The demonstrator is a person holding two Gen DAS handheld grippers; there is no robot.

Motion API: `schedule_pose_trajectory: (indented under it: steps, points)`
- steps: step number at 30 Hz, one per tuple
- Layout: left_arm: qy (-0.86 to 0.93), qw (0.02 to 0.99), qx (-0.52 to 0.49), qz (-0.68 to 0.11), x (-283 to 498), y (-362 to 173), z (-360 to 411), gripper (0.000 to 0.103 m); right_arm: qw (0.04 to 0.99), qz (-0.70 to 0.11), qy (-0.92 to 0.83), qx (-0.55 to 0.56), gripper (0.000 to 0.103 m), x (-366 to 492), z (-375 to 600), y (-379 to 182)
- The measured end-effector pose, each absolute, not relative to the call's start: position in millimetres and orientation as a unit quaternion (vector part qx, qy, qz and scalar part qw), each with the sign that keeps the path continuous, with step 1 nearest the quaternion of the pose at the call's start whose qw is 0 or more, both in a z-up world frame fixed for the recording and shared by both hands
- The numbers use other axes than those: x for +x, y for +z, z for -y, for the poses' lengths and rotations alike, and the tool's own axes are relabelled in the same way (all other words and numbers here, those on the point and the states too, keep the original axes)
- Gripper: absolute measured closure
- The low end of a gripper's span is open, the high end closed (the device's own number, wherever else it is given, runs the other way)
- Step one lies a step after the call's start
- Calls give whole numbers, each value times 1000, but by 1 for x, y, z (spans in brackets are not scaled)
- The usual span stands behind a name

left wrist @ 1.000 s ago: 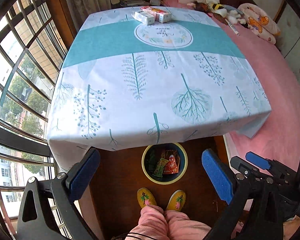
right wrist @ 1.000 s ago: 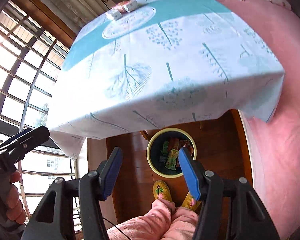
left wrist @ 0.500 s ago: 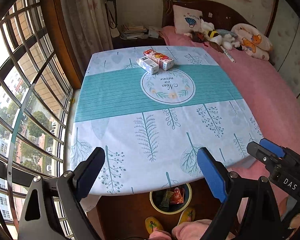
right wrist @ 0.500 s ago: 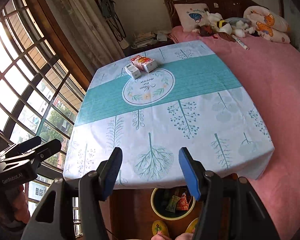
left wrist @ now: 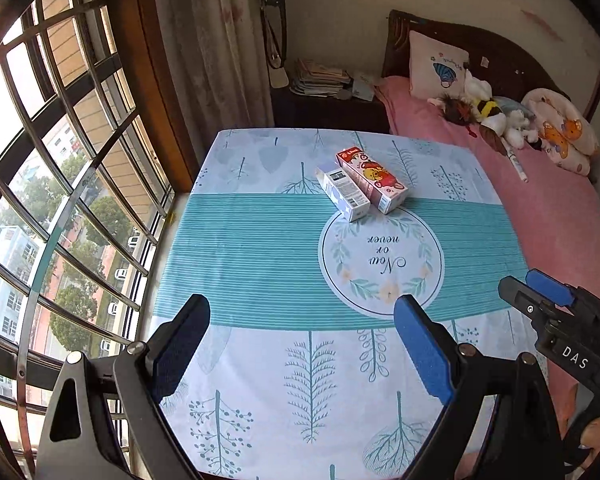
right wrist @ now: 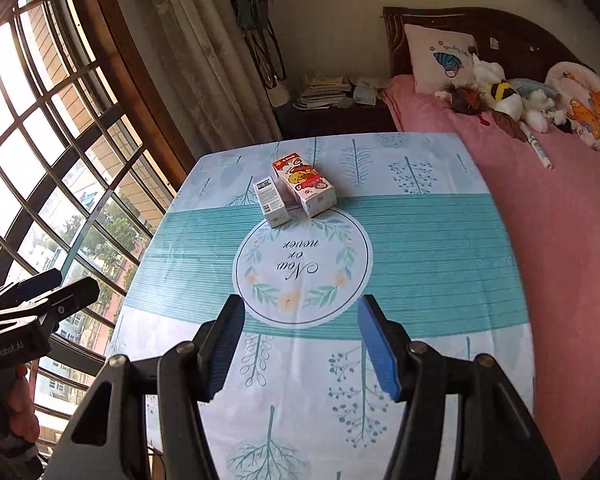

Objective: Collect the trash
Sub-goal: 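Grasp the white box with the left tool while the right tool grasps the B.Duck carton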

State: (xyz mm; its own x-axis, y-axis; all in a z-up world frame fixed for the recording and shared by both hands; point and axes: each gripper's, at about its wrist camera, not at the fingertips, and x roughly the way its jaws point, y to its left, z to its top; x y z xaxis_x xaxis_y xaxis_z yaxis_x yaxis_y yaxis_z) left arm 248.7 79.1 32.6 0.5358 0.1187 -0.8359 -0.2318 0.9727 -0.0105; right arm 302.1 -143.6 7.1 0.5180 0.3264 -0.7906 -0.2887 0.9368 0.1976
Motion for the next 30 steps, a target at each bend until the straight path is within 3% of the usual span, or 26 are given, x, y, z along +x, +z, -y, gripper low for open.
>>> schedule_pose_trajectory:
  steps: [10,14,25,28,30]
  points:
    - [170,839,-108,-505,369,-16,-74,11,828,-502,242,-58,44,475,111,-62]
    - [193,823,-118,-521,390,-37,-78,11,814,-514,258,-82,38,519,93,-91]
    - [221,799,-157,-537,421,-66,-96,11,780,-542,291,-114,38,552,59,-143]
    - [217,794,-168,-542,432,-72,-96,11,784,-531,297,-121,48,551,62,-145]
    - [213,790,-177,-547,441,-79,-96,11,783,-529,304,-119,48,551,68,-145]
